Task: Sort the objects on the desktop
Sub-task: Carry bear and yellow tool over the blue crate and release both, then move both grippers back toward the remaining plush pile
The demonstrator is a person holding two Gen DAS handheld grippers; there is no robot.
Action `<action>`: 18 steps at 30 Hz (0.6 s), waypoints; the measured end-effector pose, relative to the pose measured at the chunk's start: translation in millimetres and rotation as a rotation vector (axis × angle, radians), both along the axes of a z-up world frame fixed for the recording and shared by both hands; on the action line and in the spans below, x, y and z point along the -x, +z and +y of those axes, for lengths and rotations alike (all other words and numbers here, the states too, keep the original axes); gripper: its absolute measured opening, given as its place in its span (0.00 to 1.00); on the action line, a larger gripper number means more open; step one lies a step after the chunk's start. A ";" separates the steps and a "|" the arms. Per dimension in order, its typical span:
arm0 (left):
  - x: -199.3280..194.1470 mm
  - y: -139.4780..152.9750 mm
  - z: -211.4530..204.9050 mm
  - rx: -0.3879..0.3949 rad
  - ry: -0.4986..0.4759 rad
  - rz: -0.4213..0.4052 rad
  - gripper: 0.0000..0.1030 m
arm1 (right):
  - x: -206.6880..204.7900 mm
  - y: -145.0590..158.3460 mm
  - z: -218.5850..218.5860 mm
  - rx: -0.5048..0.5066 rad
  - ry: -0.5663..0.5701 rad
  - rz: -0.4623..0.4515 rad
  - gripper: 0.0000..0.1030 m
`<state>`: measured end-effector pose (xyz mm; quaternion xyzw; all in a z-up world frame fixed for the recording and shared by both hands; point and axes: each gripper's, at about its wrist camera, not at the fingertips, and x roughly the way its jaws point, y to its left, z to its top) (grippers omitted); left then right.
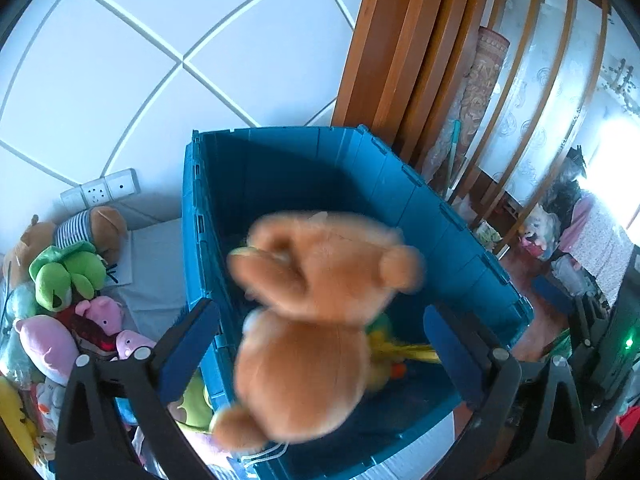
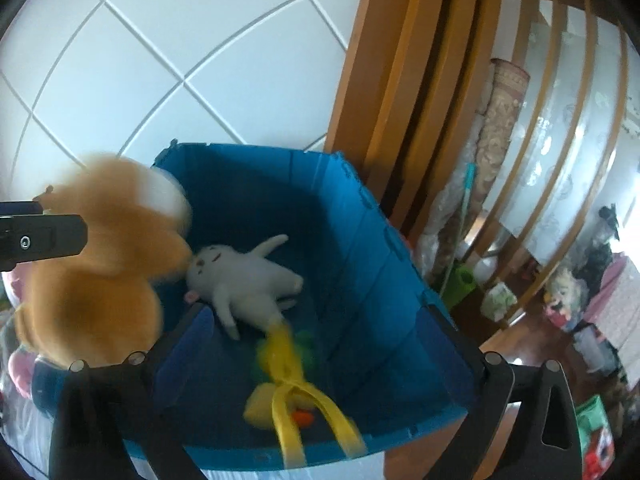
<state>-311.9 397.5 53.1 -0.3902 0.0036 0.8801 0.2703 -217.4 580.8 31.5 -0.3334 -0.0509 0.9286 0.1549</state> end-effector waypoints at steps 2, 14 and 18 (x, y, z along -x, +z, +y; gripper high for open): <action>-7.2 -11.5 -7.2 -0.004 -0.006 0.003 1.00 | 0.3 -1.7 0.1 0.005 0.003 -0.005 0.99; -73.9 -15.3 -104.7 -0.019 0.086 -0.014 1.00 | -39.6 10.7 -50.0 0.047 0.116 0.065 0.99; -93.3 -24.4 -167.5 -0.014 0.175 -0.029 1.00 | -58.1 11.1 -86.1 0.075 0.224 0.087 0.99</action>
